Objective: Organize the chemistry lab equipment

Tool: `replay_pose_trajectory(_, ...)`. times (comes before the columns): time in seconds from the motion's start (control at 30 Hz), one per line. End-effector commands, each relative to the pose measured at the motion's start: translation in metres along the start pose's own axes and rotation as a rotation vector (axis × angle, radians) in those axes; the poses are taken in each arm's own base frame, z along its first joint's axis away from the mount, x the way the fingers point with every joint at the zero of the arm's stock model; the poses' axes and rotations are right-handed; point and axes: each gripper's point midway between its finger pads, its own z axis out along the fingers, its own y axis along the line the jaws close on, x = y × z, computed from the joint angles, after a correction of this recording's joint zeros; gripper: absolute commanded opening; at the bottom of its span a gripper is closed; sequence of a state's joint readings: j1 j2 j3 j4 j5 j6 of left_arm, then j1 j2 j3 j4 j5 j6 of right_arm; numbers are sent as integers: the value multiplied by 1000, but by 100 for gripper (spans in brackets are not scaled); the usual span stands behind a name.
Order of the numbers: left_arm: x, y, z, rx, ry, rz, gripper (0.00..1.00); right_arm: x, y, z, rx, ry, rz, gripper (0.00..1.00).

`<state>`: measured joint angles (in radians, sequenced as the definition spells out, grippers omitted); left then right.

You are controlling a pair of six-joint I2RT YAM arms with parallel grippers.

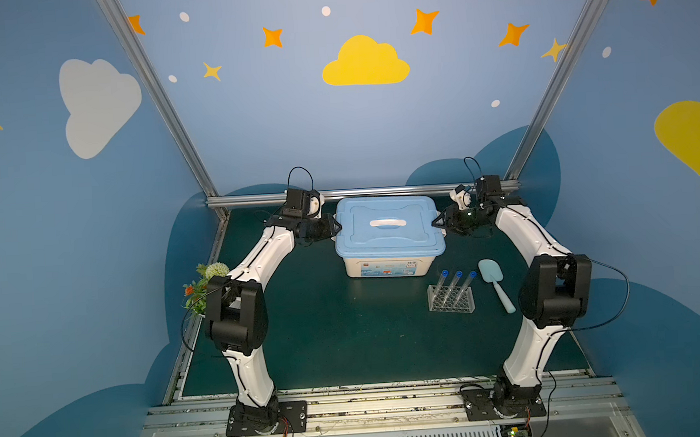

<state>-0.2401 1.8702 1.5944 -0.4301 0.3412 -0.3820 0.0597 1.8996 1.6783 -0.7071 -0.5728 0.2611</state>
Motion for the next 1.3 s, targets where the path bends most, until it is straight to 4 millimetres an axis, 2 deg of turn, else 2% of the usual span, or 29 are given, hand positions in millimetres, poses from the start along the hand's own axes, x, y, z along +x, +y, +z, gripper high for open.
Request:
replay_pose_trajectory(0.0, 4, -29, -6, 59, 21, 48, 40, -1, 27, -18, -1, -13, -78, 44)
replay_pose_trajectory(0.8, 10, -40, 6, 67, 39, 58, 29, 2, 38, -14, 54, 15, -136, 34)
replay_pose_trajectory(1.27, 13, -47, 12, 75, 53, 66, 30, 1, 43, -9, 51, 22, -142, 33)
